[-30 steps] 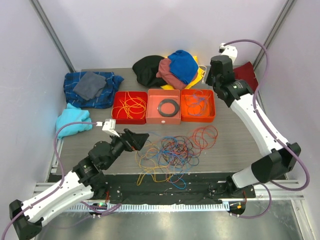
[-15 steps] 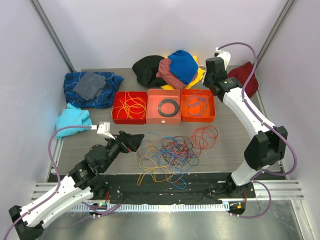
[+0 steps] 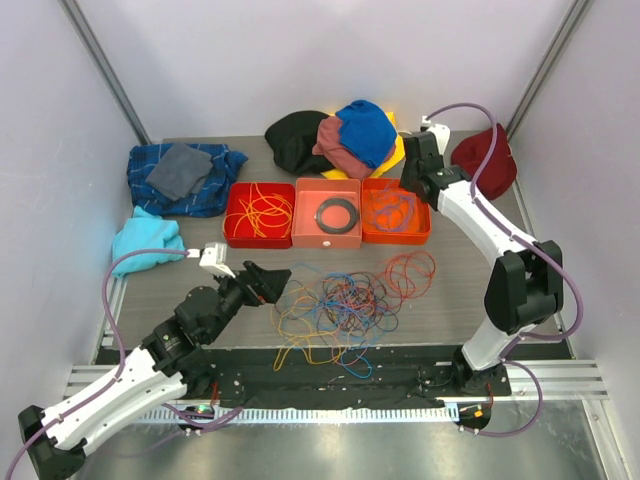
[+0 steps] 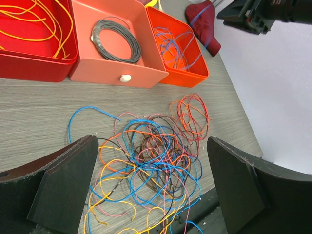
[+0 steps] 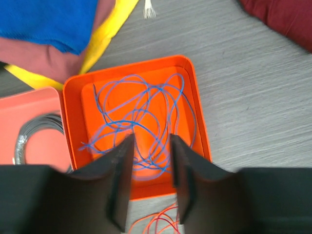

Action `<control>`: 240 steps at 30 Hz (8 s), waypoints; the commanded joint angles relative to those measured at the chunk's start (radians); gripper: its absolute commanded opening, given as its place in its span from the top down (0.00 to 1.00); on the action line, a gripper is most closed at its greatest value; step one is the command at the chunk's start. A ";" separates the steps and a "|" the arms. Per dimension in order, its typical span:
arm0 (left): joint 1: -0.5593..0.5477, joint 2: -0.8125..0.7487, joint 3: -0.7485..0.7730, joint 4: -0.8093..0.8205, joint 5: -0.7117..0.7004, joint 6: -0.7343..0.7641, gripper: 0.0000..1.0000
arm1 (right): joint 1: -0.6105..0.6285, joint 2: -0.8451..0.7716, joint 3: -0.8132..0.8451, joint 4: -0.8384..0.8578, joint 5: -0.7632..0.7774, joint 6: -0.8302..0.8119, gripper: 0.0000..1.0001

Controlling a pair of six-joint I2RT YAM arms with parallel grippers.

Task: Untangle the cables

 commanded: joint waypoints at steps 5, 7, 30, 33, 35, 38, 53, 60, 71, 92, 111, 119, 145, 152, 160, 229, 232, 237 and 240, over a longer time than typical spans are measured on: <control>0.000 0.032 0.034 0.031 -0.012 0.011 0.00 | 0.013 -0.156 -0.032 0.002 0.011 0.016 0.46; 0.000 0.051 0.048 0.040 -0.014 0.019 0.00 | 0.027 -0.193 -0.052 -0.007 -0.005 0.024 0.46; 0.001 0.226 0.272 -0.096 -0.198 0.100 0.00 | 0.685 -0.484 -0.631 0.119 -0.093 0.225 0.55; 0.001 0.239 0.269 -0.093 -0.184 0.091 0.00 | 0.753 -0.410 -0.586 0.119 -0.039 0.205 0.55; 0.001 0.242 0.269 -0.098 -0.180 0.082 0.00 | 0.770 -0.376 -0.568 0.122 -0.041 0.197 0.55; 0.001 0.236 0.259 -0.102 -0.163 0.074 0.00 | 0.780 -0.312 -0.537 0.117 -0.030 0.179 0.55; 0.003 0.187 0.212 -0.122 -0.160 0.043 0.00 | 0.794 -0.063 -0.479 0.103 0.189 0.117 0.58; 0.001 0.170 0.207 -0.127 -0.166 0.048 0.00 | 0.793 -0.042 -0.448 0.135 0.231 0.100 0.70; 0.001 0.163 0.203 -0.128 -0.161 0.045 0.00 | 0.783 -0.110 -0.430 0.123 0.277 0.090 0.99; 0.001 0.199 0.192 -0.101 -0.137 0.029 0.00 | 0.829 -0.318 -0.584 0.073 0.157 0.079 0.52; 0.001 0.192 0.198 -0.157 -0.149 0.011 0.00 | 0.857 -0.073 -0.552 0.278 0.195 0.013 0.50; 0.001 0.147 0.192 -0.182 -0.170 0.025 0.00 | 0.859 -0.040 -0.503 0.330 0.243 -0.018 0.50; 0.001 0.212 0.161 -0.088 -0.123 0.002 0.00 | 0.869 -0.313 -0.661 0.114 0.166 0.156 0.50; 0.003 0.210 0.164 -0.098 -0.120 0.000 0.00 | 0.869 -0.251 -0.615 0.169 0.183 0.105 0.50; 0.001 0.192 0.157 -0.121 -0.127 -0.007 0.00 | 0.869 -0.108 -0.554 0.249 0.206 0.048 0.49; 0.001 0.195 0.120 0.070 -0.018 0.008 0.00 | 0.218 -0.416 -0.060 -0.010 0.059 -0.059 0.99; 0.003 0.157 0.121 0.018 -0.038 0.023 0.00 | 0.173 -0.347 -0.051 0.023 0.044 -0.059 0.99; 0.001 0.105 0.107 -0.028 -0.057 0.023 0.00 | 0.132 -0.231 -0.029 0.068 0.031 -0.062 0.99; 0.001 0.080 0.094 -0.048 -0.063 0.011 0.00 | 0.113 -0.192 -0.034 0.089 0.025 -0.062 0.99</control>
